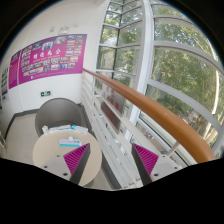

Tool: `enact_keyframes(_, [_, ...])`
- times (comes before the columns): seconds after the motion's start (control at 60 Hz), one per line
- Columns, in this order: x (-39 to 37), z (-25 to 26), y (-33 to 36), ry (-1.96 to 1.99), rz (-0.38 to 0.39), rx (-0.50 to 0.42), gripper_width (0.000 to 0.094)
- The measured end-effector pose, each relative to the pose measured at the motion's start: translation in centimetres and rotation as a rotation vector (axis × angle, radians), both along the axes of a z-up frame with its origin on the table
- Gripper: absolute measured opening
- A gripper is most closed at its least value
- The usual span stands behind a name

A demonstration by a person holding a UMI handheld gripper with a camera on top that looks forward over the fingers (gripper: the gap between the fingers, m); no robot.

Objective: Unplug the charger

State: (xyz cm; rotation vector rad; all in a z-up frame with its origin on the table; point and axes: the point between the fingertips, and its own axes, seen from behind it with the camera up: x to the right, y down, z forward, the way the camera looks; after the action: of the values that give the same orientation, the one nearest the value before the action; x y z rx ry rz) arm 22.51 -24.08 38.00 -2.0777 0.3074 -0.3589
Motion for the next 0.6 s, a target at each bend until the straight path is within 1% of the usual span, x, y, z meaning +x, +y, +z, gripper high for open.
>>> enact_keyframes(0.117, [-0.6,-1.7,-0.5,0.029,0.009,-0.025,0.0859])
enact_keyframes(0.133, [0.5,-3.2,-0.4,0.03,0.014,-0.025,0.0858])
enact_keyframes(0.2, [0.3,-5.1,-0.8,0.038,0.02,-0.056,0.086])
enact_keyframes(0.233, [-1.3,-5.0,-1.3,0.044,0.019,-0.069,0.0859])
enact_keyframes(0.267, [-1.5,-6.6,-1.3,0.045,0.022,-0.079,0.0862])
enact_keyframes(0.283, [-0.3,-8.6,-0.7,0.048,0.037,-0.077,0.0861])
enact_keyframes(0.317, [-0.6,-10.2,-0.6,0.047,0.054,-0.087,0.0853])
enact_keyframes(0.333, [-2.0,-9.8,-1.2,0.042,0.052,-0.1,0.0851])
enact_keyframes(0.433, [-4.1,-15.2,1.0,0.06,0.115,-0.12,0.0856])
enact_keyframes(0.6, [-11.6,-21.9,8.0,0.113,0.229,-0.072,0.0856])
